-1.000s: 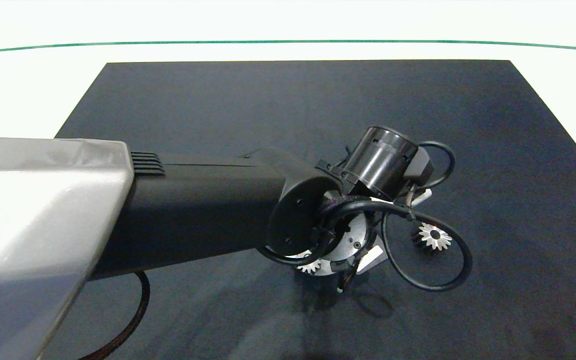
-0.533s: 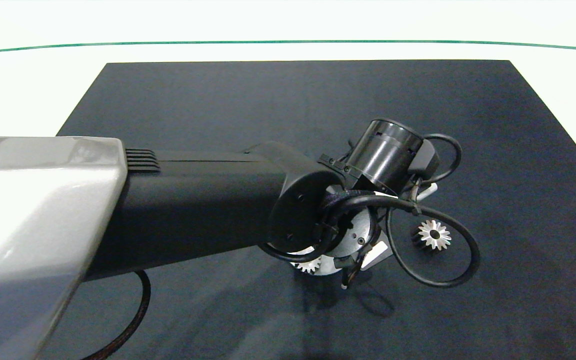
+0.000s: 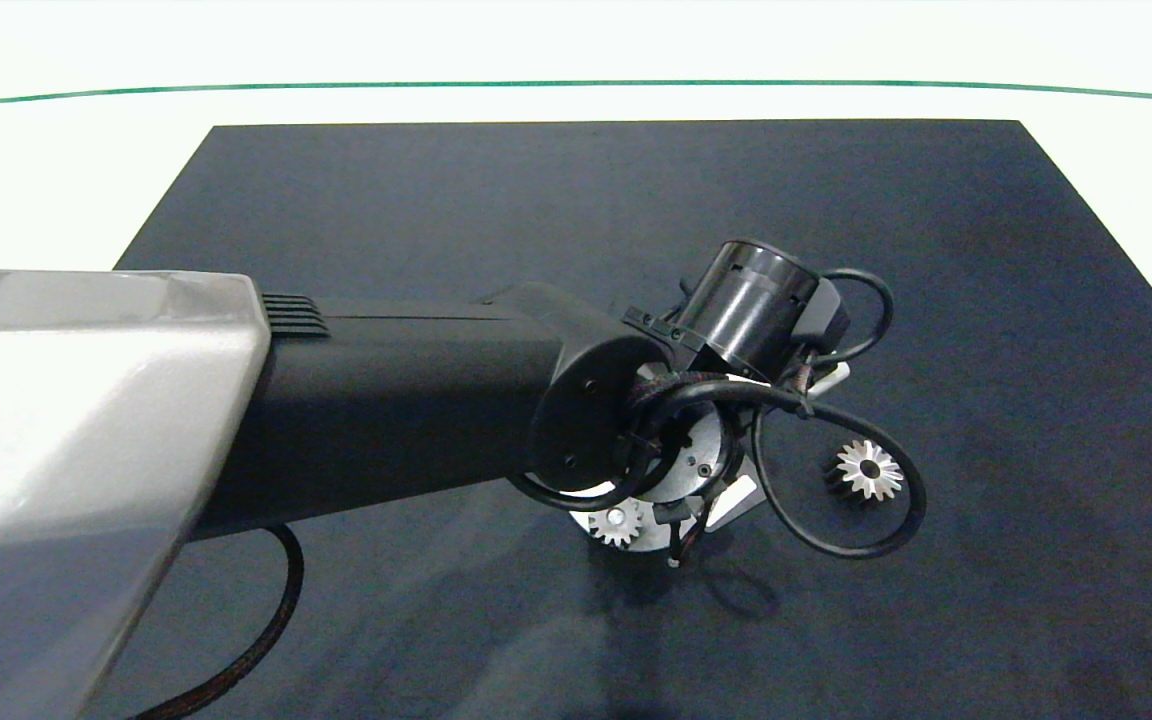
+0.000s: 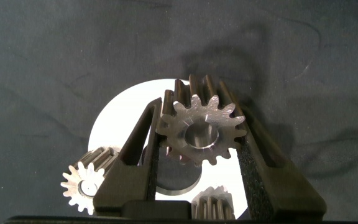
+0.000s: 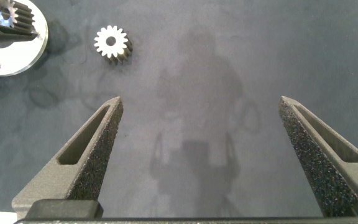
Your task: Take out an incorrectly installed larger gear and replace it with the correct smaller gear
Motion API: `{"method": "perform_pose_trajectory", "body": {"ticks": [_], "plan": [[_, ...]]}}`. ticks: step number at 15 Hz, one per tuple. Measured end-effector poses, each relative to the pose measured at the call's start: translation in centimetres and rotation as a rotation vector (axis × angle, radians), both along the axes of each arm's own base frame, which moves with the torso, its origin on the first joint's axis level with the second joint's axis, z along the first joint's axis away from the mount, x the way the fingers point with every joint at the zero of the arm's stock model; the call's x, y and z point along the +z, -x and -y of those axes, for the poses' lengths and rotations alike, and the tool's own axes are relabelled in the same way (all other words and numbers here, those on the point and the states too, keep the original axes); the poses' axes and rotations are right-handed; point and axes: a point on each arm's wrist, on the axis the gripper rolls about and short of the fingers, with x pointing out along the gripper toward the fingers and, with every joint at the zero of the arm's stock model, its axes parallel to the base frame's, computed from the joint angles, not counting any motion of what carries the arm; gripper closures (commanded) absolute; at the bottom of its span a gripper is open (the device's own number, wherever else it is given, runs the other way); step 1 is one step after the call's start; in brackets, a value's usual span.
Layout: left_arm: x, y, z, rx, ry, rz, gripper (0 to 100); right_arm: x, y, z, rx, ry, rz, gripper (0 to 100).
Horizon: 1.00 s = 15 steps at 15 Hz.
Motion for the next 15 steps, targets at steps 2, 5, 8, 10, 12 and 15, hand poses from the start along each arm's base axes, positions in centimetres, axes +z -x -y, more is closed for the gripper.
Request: {"method": "perform_pose_trajectory", "body": {"ticks": [2, 5, 8, 10, 12, 15], "plan": [[-0.20, 0.08, 0.02, -0.001, -0.005, -0.004, 78, -0.02, -0.01, 0.00, 0.000, 0.001, -0.001, 0], [-0.33, 0.13, 0.02, -0.001, -0.008, -0.007, 78, -0.05, -0.01, 0.00, 0.000, 0.000, -0.002, 0], [-0.38, 0.08, 0.03, 0.000, -0.008, -0.007, 78, -0.05, -0.01, 0.00, 0.000, -0.003, -0.001, 0], [-0.41, 0.04, 0.12, -0.001, -0.008, -0.007, 78, -0.05, 0.00, 0.00, 0.000, -0.006, -0.001, 0], [-0.56, -0.03, 0.22, -0.001, -0.010, -0.008, 78, -0.14, 0.03, 0.00, -0.002, -0.010, -0.003, 0], [-0.75, -0.32, 0.17, 0.003, -0.014, -0.009, 78, -0.20, 0.09, 0.01, -0.002, -0.013, -0.002, 0]]}}
